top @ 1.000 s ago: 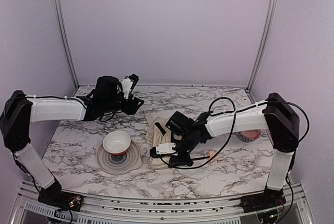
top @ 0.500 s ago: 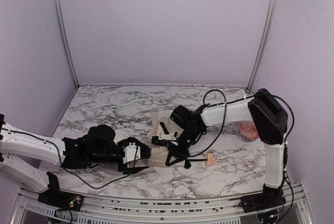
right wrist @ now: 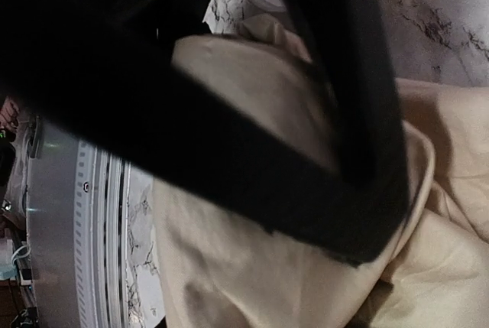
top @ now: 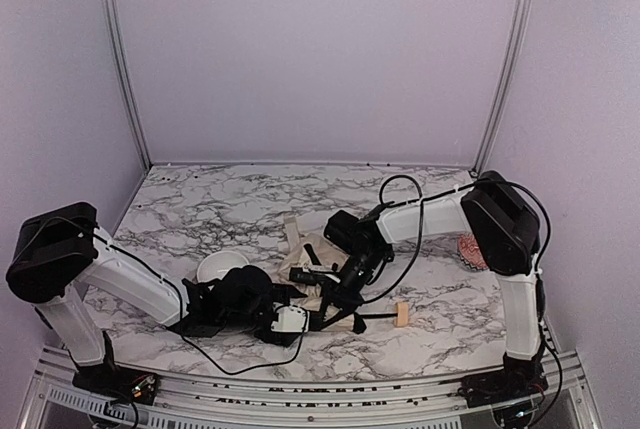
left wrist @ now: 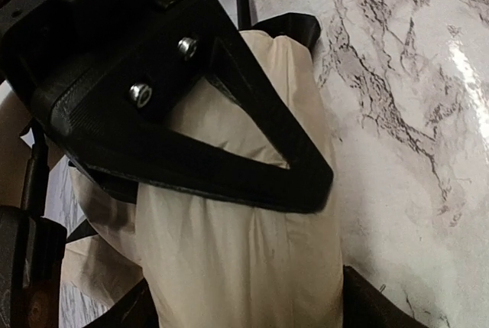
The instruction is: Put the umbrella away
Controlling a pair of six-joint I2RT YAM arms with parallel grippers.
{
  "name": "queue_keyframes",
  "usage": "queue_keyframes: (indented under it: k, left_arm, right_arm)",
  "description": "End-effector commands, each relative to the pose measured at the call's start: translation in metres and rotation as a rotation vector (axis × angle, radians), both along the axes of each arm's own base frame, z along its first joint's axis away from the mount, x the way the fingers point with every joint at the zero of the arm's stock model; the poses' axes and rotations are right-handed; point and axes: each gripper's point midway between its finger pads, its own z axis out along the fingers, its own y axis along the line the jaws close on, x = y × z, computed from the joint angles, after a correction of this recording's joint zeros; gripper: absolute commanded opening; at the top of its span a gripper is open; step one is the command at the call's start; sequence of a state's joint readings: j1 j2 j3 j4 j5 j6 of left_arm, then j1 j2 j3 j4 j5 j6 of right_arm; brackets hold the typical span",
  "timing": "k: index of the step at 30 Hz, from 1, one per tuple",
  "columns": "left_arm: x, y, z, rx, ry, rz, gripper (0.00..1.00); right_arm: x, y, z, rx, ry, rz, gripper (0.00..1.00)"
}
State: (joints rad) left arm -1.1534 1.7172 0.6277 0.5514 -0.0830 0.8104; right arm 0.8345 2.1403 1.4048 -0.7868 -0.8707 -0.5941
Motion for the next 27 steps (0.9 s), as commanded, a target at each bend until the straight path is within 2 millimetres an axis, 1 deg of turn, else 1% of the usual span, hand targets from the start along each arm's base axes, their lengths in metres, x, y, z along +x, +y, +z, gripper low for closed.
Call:
queue_keyframes:
  k: [1,3,5,6,7,8,9,12,13,15,18,22,24,27]
  left_arm:
    - [0.018,0.008,-0.013,0.059,-0.064,0.097,0.69]
    - [0.013,0.013,-0.022,0.093,-0.038,0.087,0.66]
    - [0.004,0.014,-0.029,0.125,0.017,0.062,0.58]
    - [0.001,0.013,-0.030,0.133,0.056,0.064,0.52]
    - [-0.005,0.012,-0.032,0.155,0.099,0.052,0.44]
    - [-0.009,0.014,-0.035,0.174,0.152,0.067,0.38]
    - [-0.010,0.011,-0.034,0.190,0.187,0.074,0.35]
    - [-0.022,0.019,-0.050,0.290,0.291,0.079,0.29]
    - [-0.026,0.025,-0.058,0.333,0.325,0.084,0.26]
    - [-0.032,0.031,-0.067,0.376,0.375,0.090,0.21]
    - [-0.039,0.036,-0.073,0.411,0.457,0.103,0.14]
    - [-0.047,0.040,-0.077,0.423,0.573,0.105,0.11]
    - [-0.047,0.040,-0.076,0.419,0.625,0.121,0.09]
    - [-0.048,0.038,-0.072,0.389,0.739,0.125,0.08]
  right_arm:
    - [-0.030,-0.039,-0.050,-0.239,0.112,0.028,0.25]
    - [-0.028,-0.037,-0.049,-0.229,0.106,0.031,0.25]
    - [-0.023,-0.034,-0.047,-0.222,0.084,0.026,0.27]
    - [-0.019,-0.030,-0.044,-0.216,0.067,0.020,0.33]
    - [-0.006,-0.031,-0.041,-0.208,0.053,-0.018,0.40]
    - [0.007,-0.030,-0.034,-0.189,0.025,-0.050,0.46]
    - [0.014,-0.027,-0.030,-0.176,0.007,-0.072,0.50]
    - [0.040,-0.020,0.000,-0.094,-0.075,-0.140,0.64]
    - [0.046,-0.019,0.009,-0.071,-0.102,-0.160,0.67]
    - [0.060,-0.019,0.026,-0.034,-0.158,-0.200,0.71]
    - [0.077,-0.030,0.048,-0.002,-0.221,-0.264,0.73]
    - [0.102,-0.057,0.069,0.013,-0.292,-0.393,0.74]
    - [0.116,-0.070,0.077,-0.011,-0.365,-0.469,0.74]
    - [0.130,-0.081,0.102,0.018,-0.507,-0.573,0.74]
